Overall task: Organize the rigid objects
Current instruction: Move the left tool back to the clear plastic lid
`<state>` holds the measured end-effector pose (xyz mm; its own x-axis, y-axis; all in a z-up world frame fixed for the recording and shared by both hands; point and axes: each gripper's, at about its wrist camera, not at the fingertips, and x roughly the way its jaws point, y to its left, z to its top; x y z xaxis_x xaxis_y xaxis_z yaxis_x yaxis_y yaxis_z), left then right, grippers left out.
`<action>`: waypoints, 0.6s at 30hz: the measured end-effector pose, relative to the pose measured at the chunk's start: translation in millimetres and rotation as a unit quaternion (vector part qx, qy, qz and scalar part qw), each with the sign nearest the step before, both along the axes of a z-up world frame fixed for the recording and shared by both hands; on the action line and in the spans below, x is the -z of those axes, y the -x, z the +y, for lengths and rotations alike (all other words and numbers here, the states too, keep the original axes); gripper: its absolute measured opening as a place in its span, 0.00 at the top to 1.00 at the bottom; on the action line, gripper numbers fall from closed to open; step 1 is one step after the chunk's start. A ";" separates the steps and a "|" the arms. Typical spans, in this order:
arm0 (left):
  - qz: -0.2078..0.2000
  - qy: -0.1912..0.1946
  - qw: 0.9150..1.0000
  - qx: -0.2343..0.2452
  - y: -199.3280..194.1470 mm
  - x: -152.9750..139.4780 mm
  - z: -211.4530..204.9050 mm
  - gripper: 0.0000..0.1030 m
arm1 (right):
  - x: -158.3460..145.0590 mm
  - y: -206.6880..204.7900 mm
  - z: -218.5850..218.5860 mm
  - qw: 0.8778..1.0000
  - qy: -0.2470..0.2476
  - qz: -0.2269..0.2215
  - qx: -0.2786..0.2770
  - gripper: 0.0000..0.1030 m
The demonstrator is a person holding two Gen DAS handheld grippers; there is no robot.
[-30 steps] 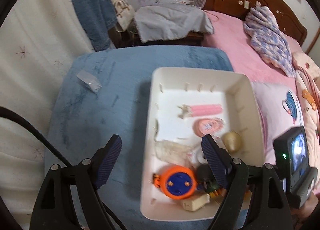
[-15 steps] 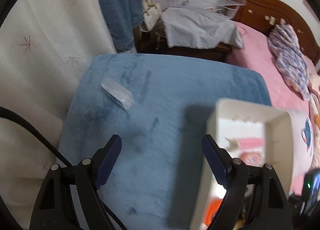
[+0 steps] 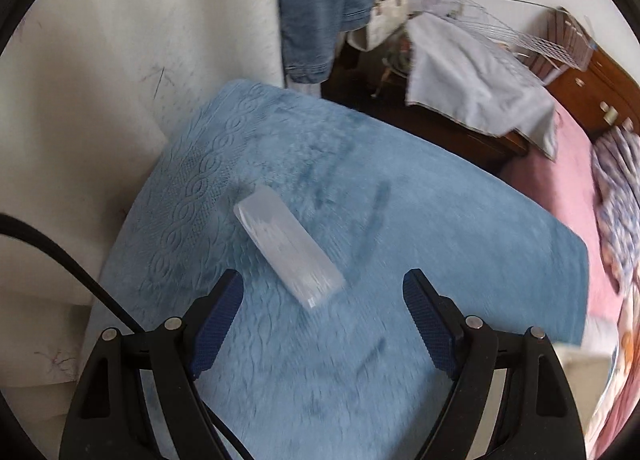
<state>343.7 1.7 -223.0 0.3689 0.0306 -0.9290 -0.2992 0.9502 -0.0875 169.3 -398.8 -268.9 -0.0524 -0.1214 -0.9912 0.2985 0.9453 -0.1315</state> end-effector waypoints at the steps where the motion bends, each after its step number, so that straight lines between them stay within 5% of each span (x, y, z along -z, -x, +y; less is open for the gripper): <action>1: 0.002 0.003 1.000 -0.010 -4.6 6.2 3.3 0.18 | -0.1 -0.8 0.2 1.000 0.003 0.000 0.002 0.81; 18: 0.066 0.053 0.991 -0.104 -46.4 72.3 36.1 0.20 | 12.5 -3.7 4.2 1.000 0.012 0.008 0.022 0.79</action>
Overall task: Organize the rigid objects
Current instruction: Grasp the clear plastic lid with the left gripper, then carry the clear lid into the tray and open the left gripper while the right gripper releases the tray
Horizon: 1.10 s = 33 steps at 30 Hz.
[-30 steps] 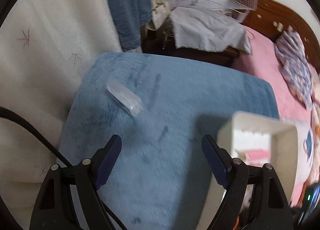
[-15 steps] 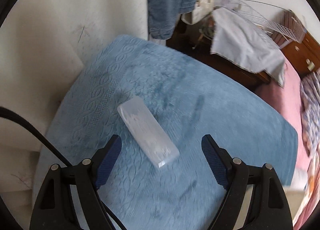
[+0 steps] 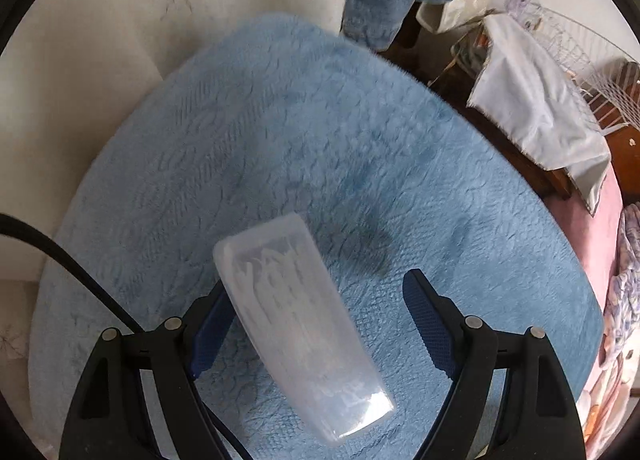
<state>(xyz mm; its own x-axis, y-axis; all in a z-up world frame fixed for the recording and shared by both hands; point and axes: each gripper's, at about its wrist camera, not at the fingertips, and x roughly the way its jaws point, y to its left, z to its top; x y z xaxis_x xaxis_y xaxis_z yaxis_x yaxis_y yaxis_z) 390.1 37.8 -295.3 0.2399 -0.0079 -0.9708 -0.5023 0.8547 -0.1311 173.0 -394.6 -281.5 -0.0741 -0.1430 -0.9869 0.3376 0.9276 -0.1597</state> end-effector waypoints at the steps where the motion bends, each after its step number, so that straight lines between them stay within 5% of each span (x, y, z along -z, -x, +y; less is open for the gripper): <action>1: 0.006 0.008 1.000 -0.008 0.9 3.0 1.2 0.20 | 0.0 0.0 -0.1 1.000 -0.001 0.000 0.002 0.79; 4: 0.007 0.010 1.000 -0.023 3.2 3.0 3.0 0.24 | 0.4 0.4 -2.8 1.000 -0.003 -0.001 0.007 0.79; 9: 0.019 0.010 1.000 -0.023 10.8 0.1 4.3 0.46 | -0.3 0.3 -2.4 1.000 -0.002 0.000 0.008 0.79; 14: 0.020 0.044 0.998 -0.037 25.5 -3.8 12.0 0.61 | -4.0 2.6 -2.1 1.000 -0.002 -0.003 0.011 0.79; 22: 0.019 0.077 0.997 0.002 48.8 -19.4 2.7 0.62 | -7.8 11.5 -4.0 1.000 -0.004 -0.007 0.011 0.80; 33: -0.063 0.051 0.990 0.112 104.3 -85.2 -13.1 0.62 | -35.0 40.6 -0.7 0.998 -0.006 -0.066 0.012 0.80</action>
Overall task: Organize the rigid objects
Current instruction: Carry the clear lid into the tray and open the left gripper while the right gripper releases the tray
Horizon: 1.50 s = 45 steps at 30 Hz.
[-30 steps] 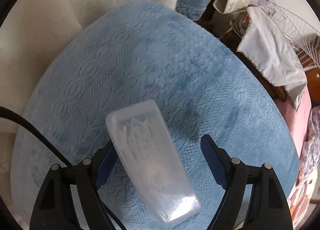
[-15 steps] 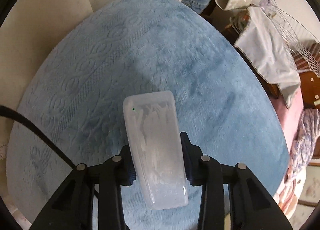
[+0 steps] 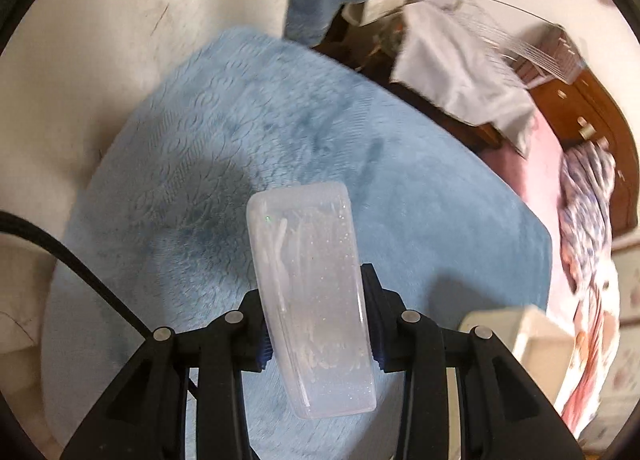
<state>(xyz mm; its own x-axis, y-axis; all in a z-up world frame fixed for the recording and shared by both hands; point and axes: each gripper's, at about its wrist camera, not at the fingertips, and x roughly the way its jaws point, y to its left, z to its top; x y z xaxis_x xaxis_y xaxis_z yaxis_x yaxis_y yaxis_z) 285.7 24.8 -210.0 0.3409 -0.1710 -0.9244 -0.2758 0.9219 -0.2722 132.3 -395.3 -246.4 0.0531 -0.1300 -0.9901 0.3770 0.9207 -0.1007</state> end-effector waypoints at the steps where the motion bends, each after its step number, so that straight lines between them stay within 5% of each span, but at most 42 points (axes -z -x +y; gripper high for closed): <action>1: -0.008 -0.002 1.000 0.008 7.4 -6.4 -1.0 0.62 | -3.2 2.2 -0.1 1.000 0.000 -0.005 0.000 0.80; 10: -0.078 -0.017 0.994 0.069 57.0 -53.0 -32.3 0.62 | -29.0 22.5 3.5 0.998 -0.017 -0.050 -0.029 0.76; 17: -0.108 -0.009 0.987 0.115 107.9 -77.4 -77.0 0.62 | -40.2 40.3 9.6 0.992 -0.025 -0.092 -0.079 0.49; 27: -0.099 -0.026 0.975 0.197 169.3 -78.6 -161.1 0.62 | -58.9 73.0 32.1 0.974 -0.030 -0.182 -0.135 0.23; 37: -0.074 -0.050 0.964 0.250 187.9 -73.4 -212.6 0.60 | -85.3 113.1 43.5 0.950 -0.045 -0.277 -0.138 0.20; 40: -0.089 -0.064 0.962 0.248 193.0 -80.3 -214.0 0.45 | -92.4 122.0 48.6 0.945 -0.053 -0.286 -0.147 0.17; 42: -0.098 -0.063 0.963 0.242 194.9 -84.1 -211.7 0.26 | -95.1 126.9 51.0 0.944 -0.059 -0.289 -0.146 0.16; 45: -0.110 -0.057 0.966 0.228 196.0 -92.4 -201.7 0.22 | -99.6 133.4 55.3 0.944 -0.064 -0.291 -0.144 0.16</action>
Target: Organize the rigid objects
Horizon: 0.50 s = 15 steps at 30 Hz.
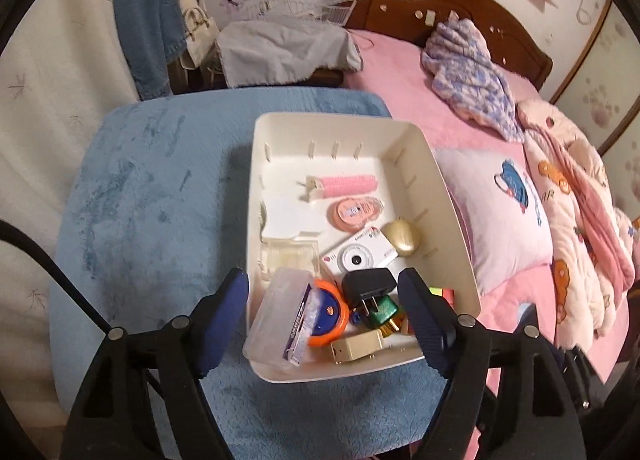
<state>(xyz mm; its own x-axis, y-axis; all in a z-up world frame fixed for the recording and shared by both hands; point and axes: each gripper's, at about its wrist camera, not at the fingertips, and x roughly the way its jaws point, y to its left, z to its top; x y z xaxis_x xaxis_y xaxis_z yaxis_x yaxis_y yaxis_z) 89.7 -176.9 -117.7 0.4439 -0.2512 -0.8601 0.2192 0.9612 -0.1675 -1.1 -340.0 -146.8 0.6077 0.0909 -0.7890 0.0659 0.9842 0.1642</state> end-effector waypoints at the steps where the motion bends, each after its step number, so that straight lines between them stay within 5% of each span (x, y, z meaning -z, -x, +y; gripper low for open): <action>1: -0.001 0.003 1.000 -0.004 0.6 -2.5 4.5 0.21 | -1.9 2.1 2.2 1.000 0.001 0.000 0.001 0.16; 6: -0.014 -0.005 0.999 -0.031 14.3 -16.1 39.5 0.11 | -15.2 13.1 16.3 1.000 -0.005 -0.006 0.005 0.14; 9: -0.032 -0.016 0.998 -0.044 32.1 -29.0 62.7 0.03 | -25.5 20.6 29.7 1.000 -0.015 -0.009 0.003 0.03; 15: -0.055 -0.023 0.997 -0.059 67.5 -53.7 97.0 0.01 | -49.4 37.7 57.6 0.999 -0.034 -0.014 -0.005 0.02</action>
<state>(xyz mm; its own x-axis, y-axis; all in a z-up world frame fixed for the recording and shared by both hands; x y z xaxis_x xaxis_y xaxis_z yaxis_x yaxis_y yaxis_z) 22.2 -79.9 -64.0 0.5597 -0.1541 -0.8143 0.1192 0.9873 -0.1049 -38.8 -282.5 -97.5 0.6288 0.1498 -0.7630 0.0508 0.9713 0.2325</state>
